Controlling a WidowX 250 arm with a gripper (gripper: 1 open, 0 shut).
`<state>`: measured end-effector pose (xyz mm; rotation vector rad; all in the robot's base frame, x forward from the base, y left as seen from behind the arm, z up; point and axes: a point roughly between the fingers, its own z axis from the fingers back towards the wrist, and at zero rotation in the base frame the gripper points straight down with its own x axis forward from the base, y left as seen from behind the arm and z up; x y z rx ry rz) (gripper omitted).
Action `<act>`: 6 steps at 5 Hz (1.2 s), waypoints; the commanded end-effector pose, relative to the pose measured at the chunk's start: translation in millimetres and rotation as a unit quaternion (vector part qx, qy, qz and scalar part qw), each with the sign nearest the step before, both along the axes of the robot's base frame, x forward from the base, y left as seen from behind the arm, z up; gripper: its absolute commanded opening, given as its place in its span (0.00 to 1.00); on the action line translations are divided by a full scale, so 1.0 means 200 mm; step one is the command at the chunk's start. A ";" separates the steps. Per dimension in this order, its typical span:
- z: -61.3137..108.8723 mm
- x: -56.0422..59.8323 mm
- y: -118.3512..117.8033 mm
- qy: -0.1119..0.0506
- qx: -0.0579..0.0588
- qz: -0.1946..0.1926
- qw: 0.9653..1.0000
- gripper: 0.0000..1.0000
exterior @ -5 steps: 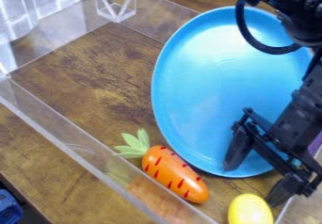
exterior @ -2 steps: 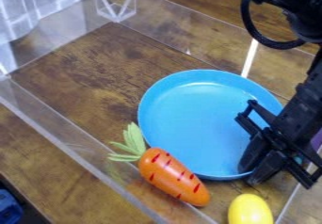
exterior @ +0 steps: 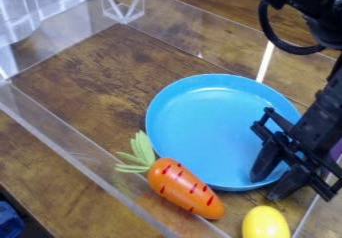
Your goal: Remove the lemon from the blue tray and put it on the table
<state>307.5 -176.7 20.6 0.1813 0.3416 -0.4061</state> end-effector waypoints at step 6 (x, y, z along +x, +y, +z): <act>0.06 0.08 0.02 -0.016 -0.014 -0.003 1.000 0.00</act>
